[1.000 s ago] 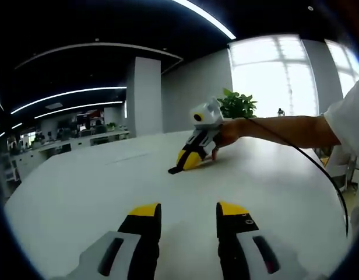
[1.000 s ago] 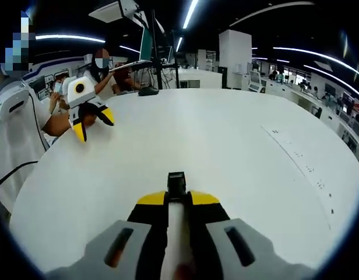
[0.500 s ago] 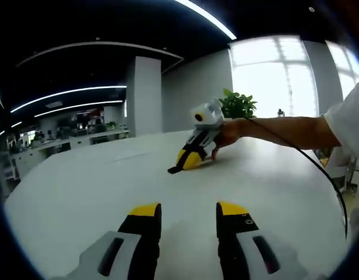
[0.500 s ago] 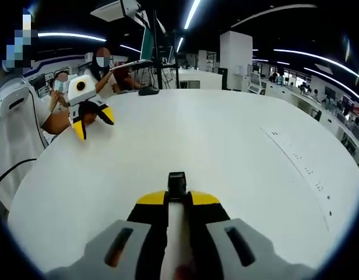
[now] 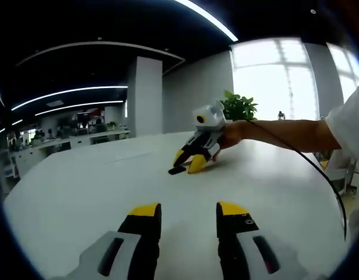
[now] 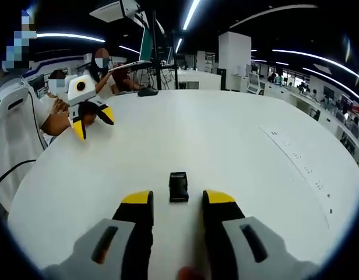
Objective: Snap the two parts of the plastic buckle together until the buckle closes and remains connected.
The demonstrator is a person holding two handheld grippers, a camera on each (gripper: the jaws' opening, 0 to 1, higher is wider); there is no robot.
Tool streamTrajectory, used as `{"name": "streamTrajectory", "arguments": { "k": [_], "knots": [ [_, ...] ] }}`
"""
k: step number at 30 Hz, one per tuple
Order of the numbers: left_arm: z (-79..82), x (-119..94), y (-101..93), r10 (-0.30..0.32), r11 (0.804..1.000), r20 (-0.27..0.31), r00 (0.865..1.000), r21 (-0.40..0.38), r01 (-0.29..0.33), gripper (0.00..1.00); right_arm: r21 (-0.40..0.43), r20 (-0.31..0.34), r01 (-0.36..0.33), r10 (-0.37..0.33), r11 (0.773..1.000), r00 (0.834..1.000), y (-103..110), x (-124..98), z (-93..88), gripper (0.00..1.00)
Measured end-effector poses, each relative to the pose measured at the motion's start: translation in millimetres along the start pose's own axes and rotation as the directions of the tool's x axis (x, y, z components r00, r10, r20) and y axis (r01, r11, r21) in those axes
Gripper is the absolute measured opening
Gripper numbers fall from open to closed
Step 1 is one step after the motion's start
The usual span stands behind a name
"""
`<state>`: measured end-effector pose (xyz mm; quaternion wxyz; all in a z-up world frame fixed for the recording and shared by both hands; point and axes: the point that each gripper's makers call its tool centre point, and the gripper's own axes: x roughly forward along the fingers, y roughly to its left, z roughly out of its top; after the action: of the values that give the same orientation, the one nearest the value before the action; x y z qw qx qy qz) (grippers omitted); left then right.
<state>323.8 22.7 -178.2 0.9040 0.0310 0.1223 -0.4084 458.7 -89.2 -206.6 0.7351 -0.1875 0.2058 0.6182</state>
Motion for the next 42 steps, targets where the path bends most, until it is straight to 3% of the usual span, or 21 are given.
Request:
{"name": "streamTrajectory", "arguments": {
  "k": [10,17,26,33,42],
  "knots": [
    [2.2,-1,1.0,-0.006,1.0,0.015,1.0,-0.007,0.007,0.38,0.018,-0.015,0.049,-0.049,0.999,0.999,-9,-2,-0.6,0.3],
    [2.7,0,0.0,-0.011,1.0,0.014,1.0,-0.002,0.011,0.38,0.024,0.048,0.083,-0.084,0.996,0.995,-4,-14,12.5,0.3],
    [5.7,-2,6.4,0.0,1.0,0.029,1.0,-0.007,0.0,0.38,0.027,0.037,0.141,-0.142,0.99,0.989,2,-22,12.9,0.31],
    [9.5,-4,10.4,0.014,1.0,0.026,1.0,0.012,-0.014,0.37,0.093,0.069,0.227,-0.233,0.97,0.97,12,-35,19.4,0.3],
    [9.8,-2,11.5,0.094,0.995,-0.016,0.995,-0.026,-0.095,0.37,0.159,0.091,0.369,-0.386,0.916,0.918,34,-51,21.3,0.29]
  ]
}}
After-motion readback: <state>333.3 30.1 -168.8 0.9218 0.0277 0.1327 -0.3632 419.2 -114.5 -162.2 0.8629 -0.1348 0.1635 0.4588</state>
